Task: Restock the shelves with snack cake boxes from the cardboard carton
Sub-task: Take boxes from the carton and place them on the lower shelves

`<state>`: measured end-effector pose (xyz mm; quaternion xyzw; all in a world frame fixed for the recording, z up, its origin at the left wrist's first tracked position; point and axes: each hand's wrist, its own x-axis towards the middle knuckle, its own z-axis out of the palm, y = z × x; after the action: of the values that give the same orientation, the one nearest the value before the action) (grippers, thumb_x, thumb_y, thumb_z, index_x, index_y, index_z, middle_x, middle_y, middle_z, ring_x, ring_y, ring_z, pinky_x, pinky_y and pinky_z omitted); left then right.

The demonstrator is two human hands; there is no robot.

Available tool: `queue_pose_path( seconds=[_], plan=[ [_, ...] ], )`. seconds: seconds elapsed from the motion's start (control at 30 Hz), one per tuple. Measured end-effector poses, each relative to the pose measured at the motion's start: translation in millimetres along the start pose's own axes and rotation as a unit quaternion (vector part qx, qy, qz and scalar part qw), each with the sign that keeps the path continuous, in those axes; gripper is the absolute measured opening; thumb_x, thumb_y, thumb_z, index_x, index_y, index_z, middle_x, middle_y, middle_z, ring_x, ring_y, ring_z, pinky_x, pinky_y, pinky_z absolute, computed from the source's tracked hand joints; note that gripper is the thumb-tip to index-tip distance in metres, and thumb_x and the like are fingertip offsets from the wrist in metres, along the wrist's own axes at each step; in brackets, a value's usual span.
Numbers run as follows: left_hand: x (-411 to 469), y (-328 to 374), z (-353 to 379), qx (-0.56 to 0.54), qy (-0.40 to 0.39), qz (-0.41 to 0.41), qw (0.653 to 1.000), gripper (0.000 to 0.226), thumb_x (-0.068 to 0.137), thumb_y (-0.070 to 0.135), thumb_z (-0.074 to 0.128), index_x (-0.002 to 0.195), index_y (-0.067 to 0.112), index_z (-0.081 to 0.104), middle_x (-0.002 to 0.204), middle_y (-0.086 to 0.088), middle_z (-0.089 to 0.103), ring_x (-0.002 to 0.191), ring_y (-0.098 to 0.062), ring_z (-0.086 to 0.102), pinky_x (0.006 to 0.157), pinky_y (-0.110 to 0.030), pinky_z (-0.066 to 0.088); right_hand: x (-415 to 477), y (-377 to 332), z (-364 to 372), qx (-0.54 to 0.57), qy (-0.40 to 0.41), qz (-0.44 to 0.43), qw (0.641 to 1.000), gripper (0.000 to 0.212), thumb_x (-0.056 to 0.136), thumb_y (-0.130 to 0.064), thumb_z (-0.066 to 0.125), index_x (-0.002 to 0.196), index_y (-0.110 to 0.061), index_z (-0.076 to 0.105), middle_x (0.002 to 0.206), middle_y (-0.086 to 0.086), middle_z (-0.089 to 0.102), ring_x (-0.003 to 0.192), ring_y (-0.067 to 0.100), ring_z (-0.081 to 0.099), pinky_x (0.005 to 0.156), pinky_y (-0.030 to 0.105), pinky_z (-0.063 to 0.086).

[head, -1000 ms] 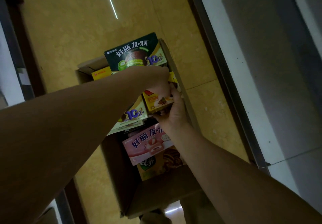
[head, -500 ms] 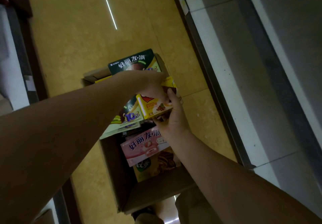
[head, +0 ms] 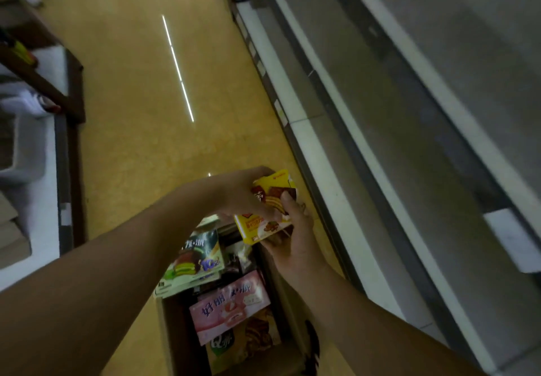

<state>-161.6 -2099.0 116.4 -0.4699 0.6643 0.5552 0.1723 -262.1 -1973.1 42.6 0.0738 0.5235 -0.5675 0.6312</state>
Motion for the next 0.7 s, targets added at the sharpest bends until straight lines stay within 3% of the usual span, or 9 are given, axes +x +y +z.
queue_pose_path(
  seconds=[0.07, 0.2, 0.27, 0.33, 0.37, 0.43, 0.53, 0.6, 0.7],
  plan=[
    [-17.6, 13.5, -11.0, -0.04, 0.01, 0.036, 0.999, 0.082, 0.076, 0.028, 0.089, 0.143, 0.044, 0.045, 0.119, 0.002, 0.069, 0.102, -0.023, 0.071, 0.079, -0.043, 0.064, -14.0, -15.9, 4.9, 0.016, -0.017, -0.022, 0.999, 0.119, 0.046, -0.043, 0.097, 0.147, -0.048, 0.034, 0.135, 0.005, 0.065, 0.12, 0.033, 0.065, 0.104, 0.053, 0.049],
    [-57.7, 28.7, -28.5, -0.05, 0.031, 0.084, 0.995, 0.079, 0.07, 0.023, 0.093, 0.135, 0.046, 0.056, 0.112, 0.005, 0.076, 0.101, -0.021, 0.074, 0.087, -0.05, 0.062, -56.1, -49.0, 19.1, -0.011, -0.081, -0.068, 0.994, 0.104, 0.059, -0.063, 0.09, 0.147, -0.031, 0.045, 0.136, 0.013, 0.064, 0.123, 0.035, 0.064, 0.097, 0.052, 0.054],
    [-80.4, 37.2, -37.5, -0.048, 0.036, 0.106, 0.993, 0.085, 0.063, 0.028, 0.097, 0.135, 0.049, 0.057, 0.115, 0.009, 0.075, 0.103, -0.019, 0.074, 0.091, -0.05, 0.06, -79.5, -66.5, 25.0, -0.023, -0.101, -0.082, 0.991, 0.085, 0.074, -0.077, 0.067, 0.139, -0.024, 0.056, 0.134, 0.015, 0.066, 0.124, 0.036, 0.064, 0.1, 0.057, 0.052],
    [-103.8, 45.4, -45.9, -0.05, 0.044, 0.124, 0.99, 0.087, 0.057, 0.034, 0.098, 0.132, 0.052, 0.058, 0.119, 0.011, 0.073, 0.103, -0.02, 0.074, 0.09, -0.052, 0.06, -99.0, -81.8, 28.6, -0.016, -0.113, -0.077, 0.99, 0.074, 0.084, -0.077, 0.043, 0.131, -0.023, 0.063, 0.13, 0.015, 0.068, 0.121, 0.036, 0.065, 0.1, 0.059, 0.051],
    [-116.8, 50.4, -48.8, -0.048, 0.044, 0.136, 0.989, 0.086, 0.057, 0.034, 0.098, 0.132, 0.051, 0.059, 0.118, 0.011, 0.073, 0.101, -0.022, 0.075, 0.088, -0.055, 0.06, -109.8, -87.8, 31.7, -0.023, -0.117, -0.072, 0.99, 0.069, 0.087, -0.074, 0.043, 0.131, -0.024, 0.062, 0.131, 0.015, 0.068, 0.12, 0.036, 0.066, 0.098, 0.058, 0.052],
    [-143.6, 62.5, -54.5, -0.031, 0.036, 0.163, 0.985, 0.082, 0.063, 0.028, 0.098, 0.134, 0.046, 0.06, 0.116, 0.01, 0.075, 0.097, -0.023, 0.076, 0.087, -0.059, 0.058, -129.9, -98.6, 38.7, -0.047, -0.103, -0.068, 0.991, 0.057, 0.086, -0.059, 0.064, 0.129, -0.024, 0.055, 0.134, 0.015, 0.065, 0.115, 0.035, 0.068, 0.085, 0.053, 0.058],
    [-183.4, 84.8, -66.4, 0.0, 0.012, 0.21, 0.978, 0.08, 0.067, 0.018, 0.095, 0.136, 0.039, 0.061, 0.122, 0.01, 0.073, 0.102, -0.013, 0.074, 0.094, -0.042, 0.059, -162.5, -113.2, 43.5, -0.084, -0.068, -0.104, 0.989, 0.048, 0.082, -0.038, 0.073, 0.119, -0.024, 0.047, 0.118, 0.011, 0.072, 0.092, 0.028, 0.074, 0.061, 0.038, 0.058],
    [-208.6, 101.2, -75.6, 0.011, -0.006, 0.23, 0.973, 0.079, 0.07, 0.013, 0.092, 0.138, 0.036, 0.058, 0.118, 0.009, 0.075, 0.102, -0.012, 0.074, 0.092, -0.034, 0.059, -188.2, -124.4, 44.5, -0.093, -0.071, -0.137, 0.984, 0.047, 0.086, -0.032, 0.072, 0.122, -0.022, 0.044, 0.106, 0.009, 0.075, 0.088, 0.028, 0.074, 0.062, 0.039, 0.058],
    [-247.0, 128.6, -91.1, 0.039, -0.016, 0.267, 0.963, 0.077, 0.071, 0.015, 0.092, 0.136, 0.039, 0.058, 0.118, 0.01, 0.074, 0.105, -0.013, 0.073, 0.094, -0.035, 0.058, -228.9, -146.8, 49.3, -0.072, -0.066, -0.168, 0.981, 0.054, 0.088, -0.02, 0.073, 0.134, -0.009, 0.047, 0.122, 0.023, 0.069, 0.102, 0.037, 0.07, 0.079, 0.05, 0.06]
  ],
)
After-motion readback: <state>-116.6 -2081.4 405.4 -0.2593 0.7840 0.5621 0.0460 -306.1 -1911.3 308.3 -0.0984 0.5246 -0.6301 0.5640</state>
